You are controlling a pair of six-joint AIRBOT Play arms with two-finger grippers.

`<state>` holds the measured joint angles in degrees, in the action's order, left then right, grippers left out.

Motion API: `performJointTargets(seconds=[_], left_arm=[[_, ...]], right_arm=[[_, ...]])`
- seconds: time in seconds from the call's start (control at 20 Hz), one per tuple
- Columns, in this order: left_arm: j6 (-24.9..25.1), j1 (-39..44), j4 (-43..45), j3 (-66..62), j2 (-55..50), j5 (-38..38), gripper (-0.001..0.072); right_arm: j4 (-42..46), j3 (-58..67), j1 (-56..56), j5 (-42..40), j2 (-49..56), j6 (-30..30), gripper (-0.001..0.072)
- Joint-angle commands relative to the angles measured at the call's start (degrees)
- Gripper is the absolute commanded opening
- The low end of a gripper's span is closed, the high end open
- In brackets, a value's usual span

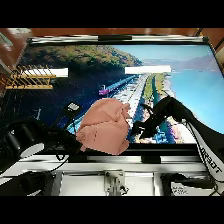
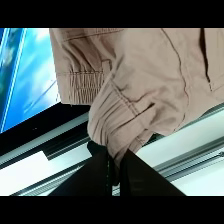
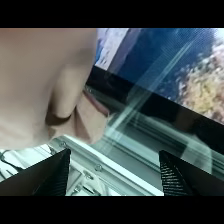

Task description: Fold the shirts.

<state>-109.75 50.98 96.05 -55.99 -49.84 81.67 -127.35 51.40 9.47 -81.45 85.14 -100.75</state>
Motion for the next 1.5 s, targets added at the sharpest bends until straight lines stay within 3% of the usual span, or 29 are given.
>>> performJointTargets(seconds=[0.0, 0.4, 0.45, 0.5, 0.55, 0.6, 0.65, 0.85, 1.0, 1.15, 1.35, 1.45], left_arm=[[-0.04, -0.79, 0.44, 0.02, 0.11, 0.42, 0.0047], [-0.07, -0.68, 0.39, 0.02, 0.13, 0.46, 0.0046], [-0.04, -0.68, 0.39, 0.02, 0.13, 0.46, 0.0047], [-0.04, -0.68, 0.39, 0.02, 0.13, 0.46, 0.0047], [-0.04, -0.68, 0.39, 0.02, 0.11, 0.46, 0.0046], [-0.04, -0.68, 0.39, 0.02, 0.11, 0.46, 0.0047], [-0.04, -0.68, 0.42, 0.02, 0.11, 0.46, 0.0047], [0.44, -0.72, 0.92, -0.2, 0.15, 0.39, 0.0047], [1.22, -0.72, 2.8, -4.96, 0.13, -1.4, 0.0047], [1.25, -0.72, 2.78, -16.48, 0.13, -8.17, 0.0047], [1.25, -0.72, 2.73, -34.12, 0.13, -25.66, 0.0047], [2.36, -0.59, 2.38, -40.59, 0.15, -28.74, 0.0047]], right_arm=[[-1.7, -3.19, 3.43, 3.48, 0.28, 0.22, 0.0666], [-2.64, -3.19, 13.07, 13.88, 0.28, 8.66, 0.0664], [-2.6, -3.19, 14.05, 14.88, 0.28, 9.49, 0.0621], [-2.38, -3.19, 15.06, 15.89, 0.28, 10.43, 0.0529], [-1.81, -3.19, 16.13, 17.03, 0.28, 11.43, 0.0393], [-0.98, -3.19, 17.0, 17.64, 0.28, 11.96, 0.0171], [-0.68, -3.19, 17.18, 17.44, 0.28, 12.22, 0.0078], [2.73, -2.58, 15.04, 13.77, -5.11, 11.28, 0.0074], [3.85, 1.42, 9.46, 9.38, -15.89, 8.26, 0.0074], [3.85, 12.83, 2.12, 7.39, -28.83, 7.96, 0.0073], [4.31, 28.76, -2.89, 24.22, -42.62, 4.33, 0.0073], [4.48, 33.46, -2.86, 33.62, -46.58, 3.41, 0.0073]])
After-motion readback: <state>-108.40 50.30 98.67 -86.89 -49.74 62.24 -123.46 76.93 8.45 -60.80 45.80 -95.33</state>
